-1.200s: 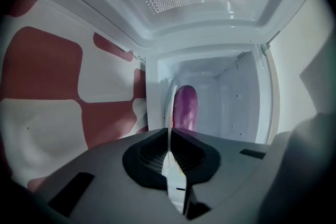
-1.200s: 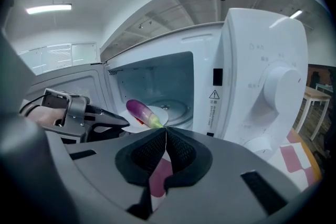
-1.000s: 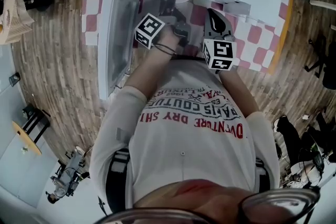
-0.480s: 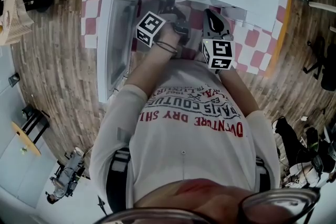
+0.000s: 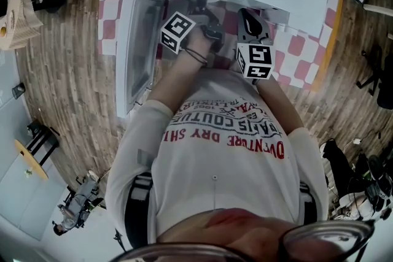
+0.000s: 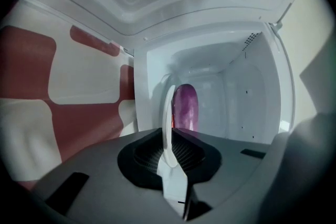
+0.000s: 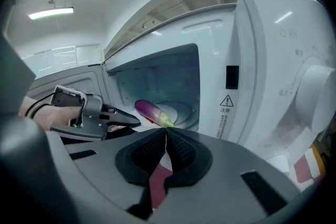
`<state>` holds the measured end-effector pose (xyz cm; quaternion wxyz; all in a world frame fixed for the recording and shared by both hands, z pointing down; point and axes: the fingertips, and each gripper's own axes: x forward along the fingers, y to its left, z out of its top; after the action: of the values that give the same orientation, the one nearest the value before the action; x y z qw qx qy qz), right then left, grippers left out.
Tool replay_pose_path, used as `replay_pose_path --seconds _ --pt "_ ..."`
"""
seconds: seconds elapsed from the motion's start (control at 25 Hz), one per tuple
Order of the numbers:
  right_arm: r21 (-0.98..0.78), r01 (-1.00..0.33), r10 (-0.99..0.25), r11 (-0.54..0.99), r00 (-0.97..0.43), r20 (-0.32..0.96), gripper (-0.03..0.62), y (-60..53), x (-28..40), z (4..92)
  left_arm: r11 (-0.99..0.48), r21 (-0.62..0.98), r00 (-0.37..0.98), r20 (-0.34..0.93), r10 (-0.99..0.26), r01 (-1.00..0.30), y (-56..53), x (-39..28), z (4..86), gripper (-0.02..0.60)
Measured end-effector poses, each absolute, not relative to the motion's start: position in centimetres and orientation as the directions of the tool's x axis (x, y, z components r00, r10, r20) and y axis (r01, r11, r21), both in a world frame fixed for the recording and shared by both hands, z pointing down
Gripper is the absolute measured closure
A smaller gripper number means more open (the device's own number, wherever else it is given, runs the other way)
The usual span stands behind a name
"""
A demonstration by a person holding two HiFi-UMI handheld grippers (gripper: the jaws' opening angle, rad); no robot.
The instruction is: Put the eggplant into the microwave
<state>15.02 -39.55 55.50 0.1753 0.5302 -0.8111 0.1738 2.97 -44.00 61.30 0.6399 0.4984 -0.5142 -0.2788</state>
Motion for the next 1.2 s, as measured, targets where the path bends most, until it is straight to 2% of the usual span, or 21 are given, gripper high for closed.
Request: replay_pose_path --seconds 0.04,0.2,0.36,0.6,0.96,1.04,1.08,1.12,1.2 --pt "-0.096 -0.921 -0.800 0.377 -0.377 0.468 0.568 -39.5 15.0 55.5 0.344 0.924 0.319 0.381 -0.868 -0.167 -44.1 3.0 61.1 0.540" --pt "-0.100 -0.922 -0.798 0.374 -0.375 0.471 0.569 -39.2 15.0 55.6 0.293 0.936 0.342 0.345 -0.874 -0.195 -44.7 3.3 59.8 0.403" --pt "-0.099 -0.922 -0.797 0.374 -0.374 0.474 0.568 -38.8 15.1 55.6 0.284 0.940 0.366 0.336 -0.868 -0.189 -44.5 3.6 59.4 0.339" --pt "-0.102 -0.922 -0.795 0.374 -0.375 0.477 0.568 -38.1 14.9 55.6 0.273 0.938 0.412 0.339 -0.845 -0.212 -43.3 3.9 58.8 0.318" --pt "-0.099 -0.919 -0.799 0.382 -0.382 0.464 0.568 -36.6 14.4 55.0 0.301 0.928 0.422 0.369 -0.828 -0.222 -41.3 3.3 58.4 0.323" --pt "-0.098 -0.921 -0.805 0.378 -0.379 0.458 0.568 -36.3 14.5 54.7 0.302 0.919 0.424 0.387 -0.819 -0.254 -40.3 3.2 58.0 0.377" --pt "-0.097 -0.922 -0.808 0.375 -0.377 0.453 0.568 -36.1 14.6 54.6 0.295 0.911 0.428 0.398 -0.811 -0.289 -39.8 3.2 57.8 0.429" --pt "-0.097 -0.923 -0.811 0.373 -0.375 0.449 0.568 -35.9 14.5 54.4 0.278 0.903 0.431 0.405 -0.806 -0.328 -39.3 3.1 57.4 0.512" --pt "-0.094 -0.924 -0.818 0.371 -0.374 0.438 0.568 -35.6 14.4 54.0 0.220 0.892 0.441 0.394 -0.806 -0.394 -38.7 3.1 56.1 0.544"
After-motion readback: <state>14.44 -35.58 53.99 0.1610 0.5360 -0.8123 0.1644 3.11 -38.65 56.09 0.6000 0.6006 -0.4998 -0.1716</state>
